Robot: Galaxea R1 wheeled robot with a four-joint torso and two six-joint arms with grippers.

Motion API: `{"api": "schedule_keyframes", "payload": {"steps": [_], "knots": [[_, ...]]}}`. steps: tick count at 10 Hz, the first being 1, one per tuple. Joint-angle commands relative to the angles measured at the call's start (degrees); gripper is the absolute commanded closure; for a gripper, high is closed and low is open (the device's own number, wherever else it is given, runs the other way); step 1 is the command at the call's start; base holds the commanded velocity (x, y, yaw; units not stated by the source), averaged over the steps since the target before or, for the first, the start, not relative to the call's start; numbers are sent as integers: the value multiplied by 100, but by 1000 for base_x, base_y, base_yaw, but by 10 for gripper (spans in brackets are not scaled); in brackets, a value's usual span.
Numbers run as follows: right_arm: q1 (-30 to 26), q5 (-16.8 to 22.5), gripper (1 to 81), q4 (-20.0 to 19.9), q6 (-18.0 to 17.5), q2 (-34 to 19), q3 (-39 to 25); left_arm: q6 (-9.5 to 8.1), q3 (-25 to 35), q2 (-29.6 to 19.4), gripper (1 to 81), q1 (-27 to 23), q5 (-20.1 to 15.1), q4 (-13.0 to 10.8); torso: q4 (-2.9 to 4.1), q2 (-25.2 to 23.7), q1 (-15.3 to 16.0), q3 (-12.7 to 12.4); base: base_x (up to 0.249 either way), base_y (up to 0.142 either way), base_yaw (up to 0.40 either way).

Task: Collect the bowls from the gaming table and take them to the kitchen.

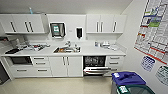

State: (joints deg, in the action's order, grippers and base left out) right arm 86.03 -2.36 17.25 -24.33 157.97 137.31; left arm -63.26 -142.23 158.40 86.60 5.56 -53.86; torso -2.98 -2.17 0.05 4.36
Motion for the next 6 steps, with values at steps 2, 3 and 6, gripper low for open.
{"api": "schedule_keyframes", "payload": {"steps": [2, 3, 6], "knots": [[-292, 272, 811, 94, 16, -140, -22, -11, 11, -116, 811, -262, -187, -46, 0, 0, -5, 0, 101, 0, 0], [-292, 280, 811, 86, 16, -149, -22, -11, 11, -116, 811, -271, -187, -46, 0, -2, -5, 0, 101, 0, 0], [-291, 272, 811, 86, 7, -158, -22, -11, -60, -107, 811, -288, -178, -46, 0, 5, -2, 2, 101, 0, 0]]}}
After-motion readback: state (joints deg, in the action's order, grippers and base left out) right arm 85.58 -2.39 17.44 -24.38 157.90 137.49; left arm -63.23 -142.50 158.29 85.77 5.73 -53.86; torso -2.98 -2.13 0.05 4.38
